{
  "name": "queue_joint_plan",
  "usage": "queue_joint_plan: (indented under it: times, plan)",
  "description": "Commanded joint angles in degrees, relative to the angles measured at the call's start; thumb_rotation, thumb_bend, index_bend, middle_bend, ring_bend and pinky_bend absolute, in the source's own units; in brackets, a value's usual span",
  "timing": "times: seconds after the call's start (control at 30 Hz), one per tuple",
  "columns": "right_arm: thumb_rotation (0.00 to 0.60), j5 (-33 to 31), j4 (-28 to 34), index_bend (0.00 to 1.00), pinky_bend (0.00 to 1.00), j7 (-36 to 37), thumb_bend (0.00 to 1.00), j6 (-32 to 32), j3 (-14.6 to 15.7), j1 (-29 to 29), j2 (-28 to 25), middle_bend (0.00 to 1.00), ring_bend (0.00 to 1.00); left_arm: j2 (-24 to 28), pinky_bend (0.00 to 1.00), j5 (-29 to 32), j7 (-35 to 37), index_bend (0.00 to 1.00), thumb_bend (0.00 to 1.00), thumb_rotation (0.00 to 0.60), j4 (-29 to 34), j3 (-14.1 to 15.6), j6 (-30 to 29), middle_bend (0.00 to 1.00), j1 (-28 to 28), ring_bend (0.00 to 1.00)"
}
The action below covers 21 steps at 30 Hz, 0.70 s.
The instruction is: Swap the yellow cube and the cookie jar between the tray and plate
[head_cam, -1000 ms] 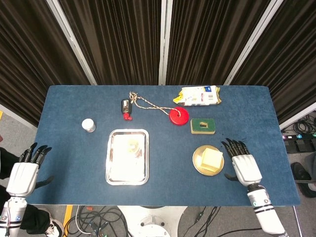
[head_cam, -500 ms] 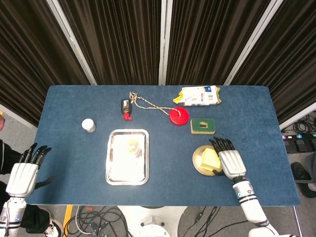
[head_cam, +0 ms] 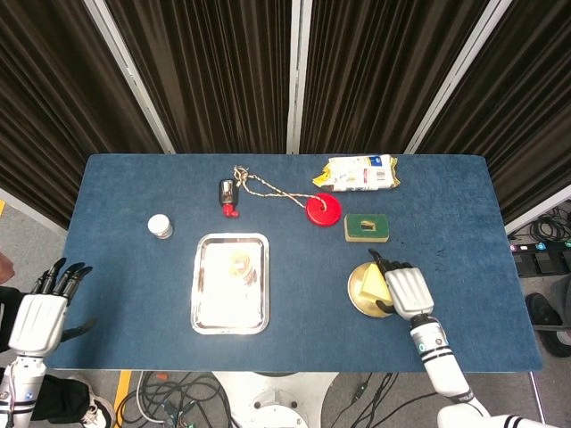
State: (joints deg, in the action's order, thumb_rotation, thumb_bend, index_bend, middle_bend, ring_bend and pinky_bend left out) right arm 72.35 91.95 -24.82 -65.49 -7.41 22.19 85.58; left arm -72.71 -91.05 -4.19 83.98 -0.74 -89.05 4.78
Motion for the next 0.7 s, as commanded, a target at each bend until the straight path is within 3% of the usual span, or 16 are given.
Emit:
queue_joint_plan:
  times: [0.03,0.17,0.33,0.53,0.7]
  plan:
    - [0.6,2.56,0.84,0.0,0.46,0.9,0.2,-2.2,-0.07,0.0,-0.49,0.44,0.41,0.06,0.17,-0.04,-0.03,0.18,0.0,0.6,0.09,-0.06,-0.01,0.15,0.06,0.04]
    - [0.6,5.05,1.84,0.0,0.49,1.5,0.25,-3.18,-2.09,1.89,-0.92,0.46,0.44,0.16,0.17,-0.04,-0.18,0.18,0.0,0.6,0.34,-0.19,-0.05,0.15,0.13,0.04]
    - [0.6,3.15,0.29,0.0,0.49,0.4,0.25,1.44,-6.62,7.86,1.01,0.45,0.44,0.37,0.17,-0.24,-1.09,0.18,0.0,0.6,0.62,0.11,0.33,0.15,0.2,0.04]
    - [0.6,0.17,-6.18,0.0,0.49,-1.78,0.22,8.85,-10.07,16.49,6.05,0.44,0.44,0.97,0.17,-0.51,-1.48,0.18,0.0,0.6,1.1,0.04,0.15,0.15,0.29,0.04]
    - [0.6,-2.75,-11.5,0.0,0.5,-3.1,0.21,13.14,-11.05,21.63,9.95,0.43,0.44,1.28,0.17,-0.84,-1.12,0.18,0.0,0.6,0.99,0.17,-0.24,0.15,0.13,0.04]
